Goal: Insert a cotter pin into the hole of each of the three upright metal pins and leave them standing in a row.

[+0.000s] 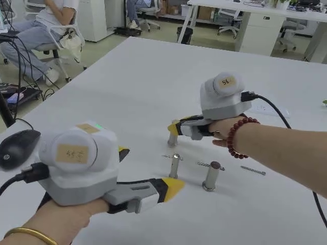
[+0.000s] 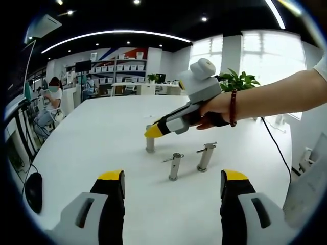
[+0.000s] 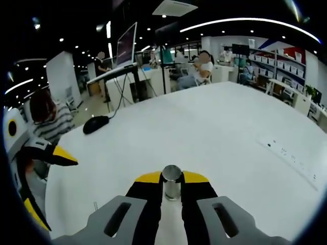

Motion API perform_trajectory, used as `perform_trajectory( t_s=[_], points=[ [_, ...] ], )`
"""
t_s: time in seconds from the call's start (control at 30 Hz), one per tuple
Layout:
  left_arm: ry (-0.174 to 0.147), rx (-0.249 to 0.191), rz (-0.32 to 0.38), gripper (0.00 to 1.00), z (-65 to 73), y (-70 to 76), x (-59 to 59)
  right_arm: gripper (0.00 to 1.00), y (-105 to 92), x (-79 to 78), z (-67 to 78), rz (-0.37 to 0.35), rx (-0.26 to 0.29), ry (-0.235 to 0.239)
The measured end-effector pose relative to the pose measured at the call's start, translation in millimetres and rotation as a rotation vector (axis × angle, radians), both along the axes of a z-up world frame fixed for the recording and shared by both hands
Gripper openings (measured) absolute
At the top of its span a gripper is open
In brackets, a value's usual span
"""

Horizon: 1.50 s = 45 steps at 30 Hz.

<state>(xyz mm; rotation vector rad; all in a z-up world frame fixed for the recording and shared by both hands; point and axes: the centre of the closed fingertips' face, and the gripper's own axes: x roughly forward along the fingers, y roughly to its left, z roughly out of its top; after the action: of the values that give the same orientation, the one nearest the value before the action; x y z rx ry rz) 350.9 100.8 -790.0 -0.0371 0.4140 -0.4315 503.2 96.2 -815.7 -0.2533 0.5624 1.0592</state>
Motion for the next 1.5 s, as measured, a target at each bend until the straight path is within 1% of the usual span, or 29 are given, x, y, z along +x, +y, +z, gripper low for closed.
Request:
perform_trajectory(
  t_s=[0.1, 0.17, 0.37, 0.47, 0.5, 0.6, 0.73, 0.87, 0.97, 1.0, 1.03, 1.1, 1.2, 1.37, 1.5],
  points=[
    [-0.003, 0.0, 0.004, 0.76, 1.7, 0.9, 1.7, 0.13, -10.1, -5.5, 3.8, 0.005, -0.016, -0.013],
    [-0.008, 0.001, 0.005, 0.76, 3.6, 1.0, 2.5, 0.13, -14.9, -3.3, 3.2, 0.0, -0.022, -0.014],
    [-0.014, 0.008, -0.006, 0.76, 6.8, -1.1, 2.0, 0.13, -44.8, -15.7, 10.6, -0.024, -0.037, -0.021],
    [-0.014, 0.012, -0.013, 0.75, 7.1, -2.2, -0.4, 0.13, -60.3, -20.6, 13.0, -0.038, -0.045, -0.024],
    [-0.013, 0.013, -0.014, 0.75, 6.9, -2.1, -0.7, 0.13, -62.8, -21.6, 13.2, -0.04, -0.046, -0.025],
    [-0.013, 0.013, -0.016, 0.75, 6.8, -3.9, -3.8, 0.13, -79.8, -29.0, 14.9, -0.053, -0.053, -0.027],
    [-0.013, 0.015, -0.03, 0.74, 7.1, -8.0, -7.0, 0.13, -99.1, -35.9, 15.3, -0.074, -0.06, -0.024],
    [-0.019, 0.014, -0.037, 0.74, 9.6, -11.1, -8.9, 0.13, -117.2, -42.4, 15.0, -0.098, -0.065, -0.02],
    [-0.019, 0.018, -0.045, 0.73, 10.2, -13.4, -10.1, 0.13, -128.2, -48.5, 14.2, -0.106, -0.071, -0.017],
    [-0.019, 0.019, -0.046, 0.73, 10.2, -13.6, -10.3, 0.13, -129.4, -49.0, 14.2, -0.109, -0.07, -0.016],
    [-0.022, 0.021, -0.054, 0.73, 11.3, -16.1, -11.8, 0.13, -134.4, -53.4, 14.1, -0.111, -0.07, -0.014],
    [-0.023, 0.024, -0.057, 0.73, 11.7, -17.1, -12.4, 0.13, -138.6, -57.1, 13.9, -0.112, -0.069, -0.014],
    [-0.024, 0.016, -0.058, 0.72, 12.9, -19.2, -14.5, 0.13, -143.9, -66.5, 13.6, -0.109, -0.068, -0.014],
    [-0.033, 0.022, -0.067, 0.72, 14.7, -21.9, -17.4, 0.13, -148.6, -80.0, 11.5, -0.096, -0.074, -0.017],
    [-0.034, 0.029, -0.07, 0.72, 15.5, -22.3, -19.7, 0.13, -150.8, -90.9, 9.6, -0.083, -0.075, -0.017]
  ],
)
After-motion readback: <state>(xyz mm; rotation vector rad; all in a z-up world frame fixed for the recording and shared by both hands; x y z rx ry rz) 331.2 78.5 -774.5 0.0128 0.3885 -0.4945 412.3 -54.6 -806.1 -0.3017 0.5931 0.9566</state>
